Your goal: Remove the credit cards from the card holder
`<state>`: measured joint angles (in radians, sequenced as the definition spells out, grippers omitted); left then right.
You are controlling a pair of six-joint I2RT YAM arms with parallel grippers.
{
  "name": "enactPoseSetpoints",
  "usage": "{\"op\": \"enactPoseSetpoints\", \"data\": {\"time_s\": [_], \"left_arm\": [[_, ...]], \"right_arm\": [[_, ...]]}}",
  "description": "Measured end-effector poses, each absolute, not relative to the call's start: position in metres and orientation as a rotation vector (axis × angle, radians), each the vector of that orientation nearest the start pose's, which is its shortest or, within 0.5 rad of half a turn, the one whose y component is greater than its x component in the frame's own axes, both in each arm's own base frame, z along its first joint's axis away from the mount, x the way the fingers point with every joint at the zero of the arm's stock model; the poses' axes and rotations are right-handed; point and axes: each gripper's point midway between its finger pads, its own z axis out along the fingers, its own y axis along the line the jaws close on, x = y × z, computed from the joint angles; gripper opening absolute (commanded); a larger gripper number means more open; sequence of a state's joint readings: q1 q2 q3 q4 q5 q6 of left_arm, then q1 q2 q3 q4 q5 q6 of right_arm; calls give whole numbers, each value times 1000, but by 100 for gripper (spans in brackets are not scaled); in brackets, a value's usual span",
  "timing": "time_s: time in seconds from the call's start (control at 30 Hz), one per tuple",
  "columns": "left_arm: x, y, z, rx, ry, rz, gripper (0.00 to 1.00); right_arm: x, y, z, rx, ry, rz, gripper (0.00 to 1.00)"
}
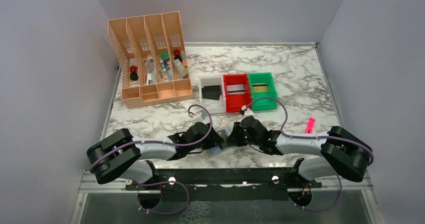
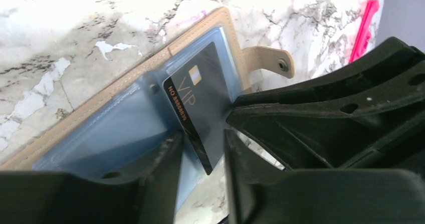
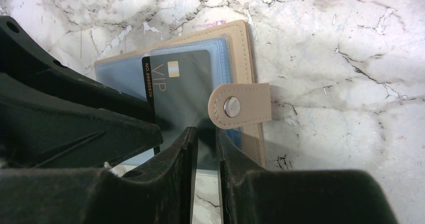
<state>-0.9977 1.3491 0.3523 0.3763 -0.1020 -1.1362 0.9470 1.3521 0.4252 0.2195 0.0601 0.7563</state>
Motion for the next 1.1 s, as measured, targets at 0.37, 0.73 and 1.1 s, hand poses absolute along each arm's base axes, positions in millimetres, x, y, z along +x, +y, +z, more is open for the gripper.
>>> {"op": "enactPoseSetpoints", "data": {"time_s": [0.37,0.73,1.1], "left_arm": [[166,-297,29,-263,2393,-981,20],[165,-294,28,-315,2373,-991,23],[160,-287,29,-352,2344,-1028,17]], "right_arm": [[178,277,25,-192,2409,787,25],[178,277,25,-192,2409,787,25],[178,277,25,-192,2409,787,25]]}}
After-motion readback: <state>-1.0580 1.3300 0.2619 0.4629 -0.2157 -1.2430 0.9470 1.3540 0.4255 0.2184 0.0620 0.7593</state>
